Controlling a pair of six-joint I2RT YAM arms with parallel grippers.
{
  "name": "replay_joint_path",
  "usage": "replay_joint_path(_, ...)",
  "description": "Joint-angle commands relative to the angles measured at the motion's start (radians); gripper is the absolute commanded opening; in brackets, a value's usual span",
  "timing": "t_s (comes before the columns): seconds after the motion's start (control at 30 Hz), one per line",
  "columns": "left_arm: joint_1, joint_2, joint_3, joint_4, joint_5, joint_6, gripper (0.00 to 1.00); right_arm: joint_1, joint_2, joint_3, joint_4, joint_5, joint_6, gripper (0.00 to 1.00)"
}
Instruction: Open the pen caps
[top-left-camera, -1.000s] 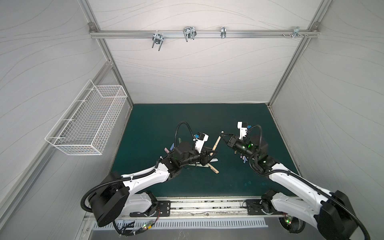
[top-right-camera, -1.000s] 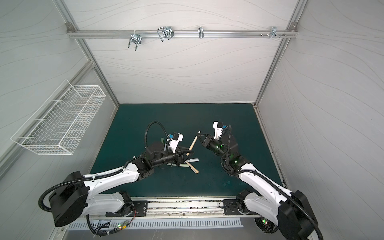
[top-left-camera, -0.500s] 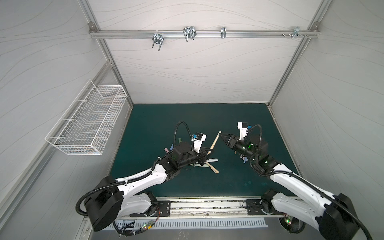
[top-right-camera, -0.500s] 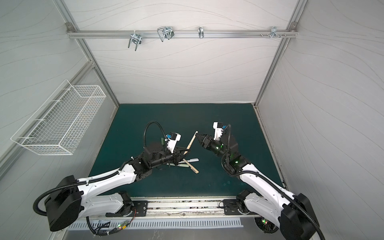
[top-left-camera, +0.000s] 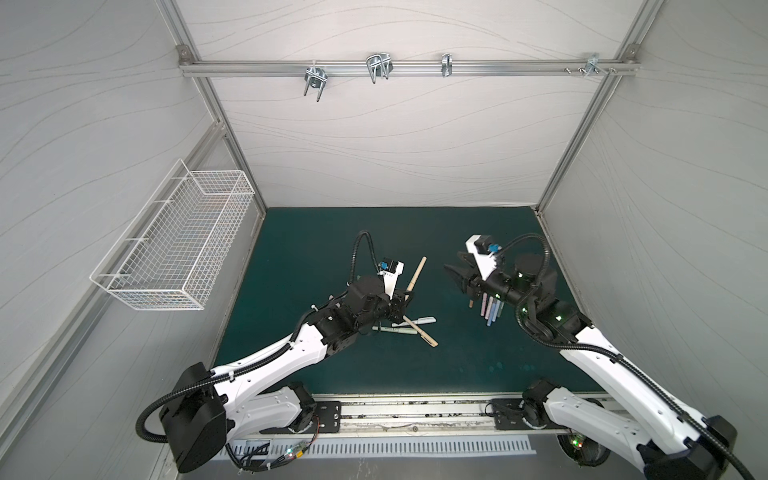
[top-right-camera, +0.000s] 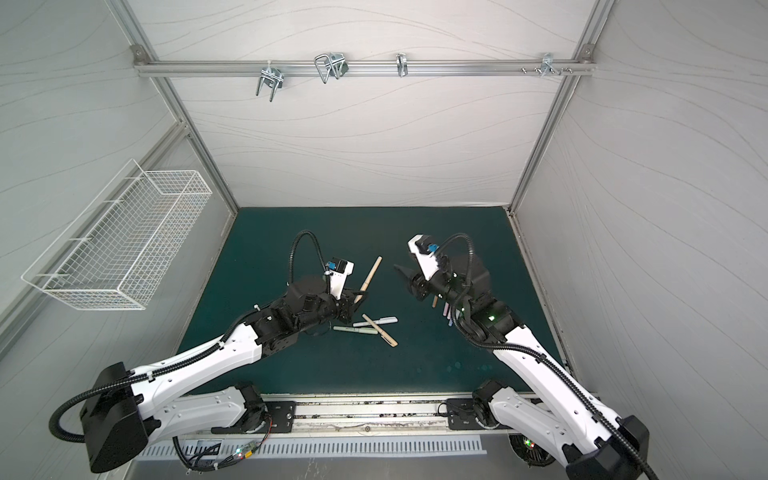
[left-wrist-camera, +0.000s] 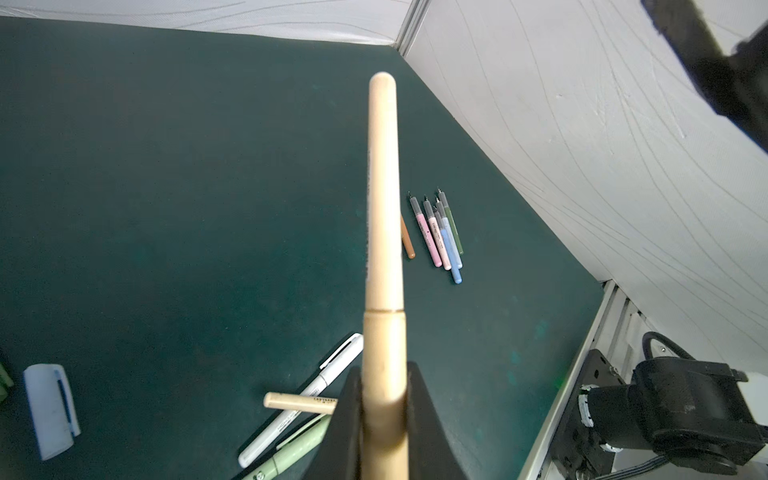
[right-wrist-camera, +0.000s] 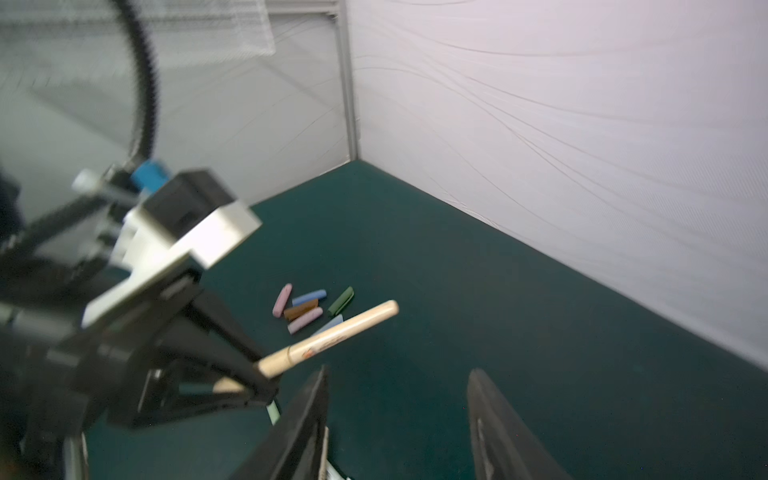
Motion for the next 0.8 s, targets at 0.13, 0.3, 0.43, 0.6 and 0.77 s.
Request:
replay_joint_path(0.13, 0.001, 0.036, 0.098, -0.112, 0.048, 0.014, 0.0, 0.026, 0.097, 0.036, -0.066, -0.088, -0.629, 0.61)
replay_joint_path(0.3, 0.004, 0.045, 0.109, -0.121, 0.071, 0.017, 0.0, 0.035, 0.136, 0.066, -0.181, -0.198, -0.993, 0.62)
replay_joint_path(0.43, 0.004, 0.032, 0.105, -0.119, 0.066, 0.021, 0.0, 0.039, 0.171, 0.078, -0.197, -0.162, -1.129, 0.61)
replay_joint_path(0.6, 0.004, 0.035, 0.107, -0.117, 0.086, 0.023, 0.0, 0.057, 0.205, 0.07, -0.184, -0.095, -1.255, 0.58)
replay_joint_path(0.77, 0.002, 0.033, 0.103, -0.108, 0.097, 0.027, 0.0, 0.056, 0.231, 0.064, -0.151, -0.074, -1.295, 0.55)
